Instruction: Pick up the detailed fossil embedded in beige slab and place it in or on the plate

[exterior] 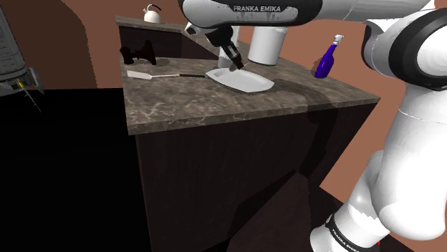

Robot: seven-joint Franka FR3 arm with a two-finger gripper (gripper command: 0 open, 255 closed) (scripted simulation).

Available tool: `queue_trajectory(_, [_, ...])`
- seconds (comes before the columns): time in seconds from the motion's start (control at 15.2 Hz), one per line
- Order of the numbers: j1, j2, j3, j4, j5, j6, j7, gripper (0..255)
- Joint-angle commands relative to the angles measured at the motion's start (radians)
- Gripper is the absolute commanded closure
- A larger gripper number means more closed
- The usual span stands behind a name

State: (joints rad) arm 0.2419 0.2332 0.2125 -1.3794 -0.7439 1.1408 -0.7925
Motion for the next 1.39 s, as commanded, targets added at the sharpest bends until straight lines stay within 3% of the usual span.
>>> queue_trajectory(0.0, [-0.028,0.006,-0.018,0.002,-0.013,0.034,-0.035,255])
queue_trajectory(0.46, [-0.125,0.054,-0.080,0.042,-0.051,0.147,-0.154,255])
queue_trajectory(1.32, [-0.148,0.044,-0.083,-0.120,-0.032,0.272,-0.062,255])
